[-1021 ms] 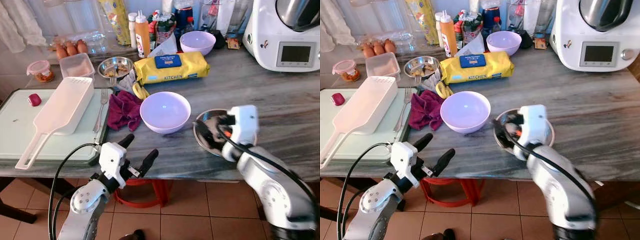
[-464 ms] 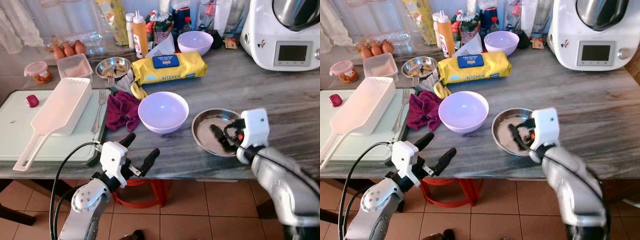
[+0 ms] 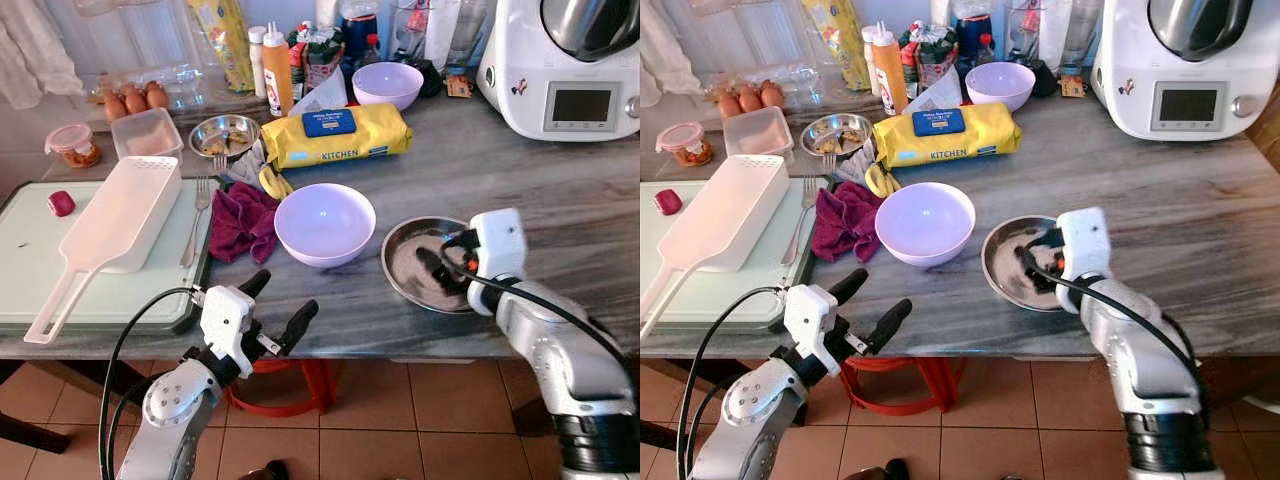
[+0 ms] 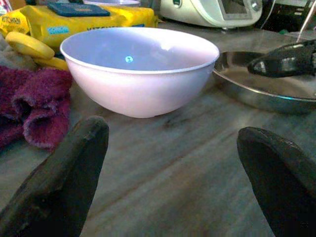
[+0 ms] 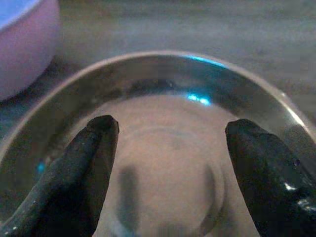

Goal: Setting the table

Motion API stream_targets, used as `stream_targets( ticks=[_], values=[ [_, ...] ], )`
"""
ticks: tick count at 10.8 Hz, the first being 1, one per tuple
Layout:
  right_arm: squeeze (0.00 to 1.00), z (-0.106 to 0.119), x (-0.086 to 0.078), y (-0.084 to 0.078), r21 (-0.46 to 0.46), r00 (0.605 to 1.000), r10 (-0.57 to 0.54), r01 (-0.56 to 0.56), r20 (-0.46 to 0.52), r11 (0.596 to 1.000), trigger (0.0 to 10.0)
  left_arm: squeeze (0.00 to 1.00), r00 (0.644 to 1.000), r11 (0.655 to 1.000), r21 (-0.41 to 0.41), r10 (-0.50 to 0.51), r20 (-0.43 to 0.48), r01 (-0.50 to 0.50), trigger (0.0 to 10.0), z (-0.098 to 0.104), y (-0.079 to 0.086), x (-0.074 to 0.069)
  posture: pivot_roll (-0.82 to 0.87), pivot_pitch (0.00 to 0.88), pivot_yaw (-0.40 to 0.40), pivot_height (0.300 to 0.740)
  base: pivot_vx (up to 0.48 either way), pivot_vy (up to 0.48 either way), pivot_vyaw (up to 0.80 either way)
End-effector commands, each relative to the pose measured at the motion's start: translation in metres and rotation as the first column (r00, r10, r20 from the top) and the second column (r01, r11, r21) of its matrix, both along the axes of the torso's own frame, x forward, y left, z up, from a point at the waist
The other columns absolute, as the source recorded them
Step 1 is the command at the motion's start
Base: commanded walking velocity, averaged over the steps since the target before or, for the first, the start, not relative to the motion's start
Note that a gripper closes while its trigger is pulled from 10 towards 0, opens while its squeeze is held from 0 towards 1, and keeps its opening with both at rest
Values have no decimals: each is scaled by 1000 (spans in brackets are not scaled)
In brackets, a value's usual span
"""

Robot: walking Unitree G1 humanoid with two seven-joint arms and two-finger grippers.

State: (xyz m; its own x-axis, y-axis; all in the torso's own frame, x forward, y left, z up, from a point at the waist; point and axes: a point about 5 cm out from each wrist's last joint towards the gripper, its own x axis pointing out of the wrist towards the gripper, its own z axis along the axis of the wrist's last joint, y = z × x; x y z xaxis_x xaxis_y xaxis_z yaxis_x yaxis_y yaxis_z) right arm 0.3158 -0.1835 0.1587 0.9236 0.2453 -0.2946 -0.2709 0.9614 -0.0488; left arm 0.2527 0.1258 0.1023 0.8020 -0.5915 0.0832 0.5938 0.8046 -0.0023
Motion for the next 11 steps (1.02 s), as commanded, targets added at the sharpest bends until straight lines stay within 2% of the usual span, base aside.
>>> stream_targets(
  ticks=[1,3,5,11],
  values=[
    [0,1,3,5,6,1000,29,-29,0,1000,10000,0,1000,1000,19,4,-7,-4,10000,-2,3,-2,-70,172,68,740,0,0,0],
    [0,-2,8,7,24,999,33,-33,-7,999,10000,0,1000,1000,20,7,-3,-6,10000,-2,4,-3,-67,174,66,740,0,0,0],
    [0,-7,3,15,69,997,68,-65,-37,995,10000,0,1000,1000,16,24,11,-24,10000,0,6,-3,-63,176,64,740,0,0,0],
    [0,-14,0,27,120,988,131,-121,-80,985,10000,0,999,999,15,-39,3,39,10000,3,4,-7,-59,179,65,740,0,0,0]
  ],
)
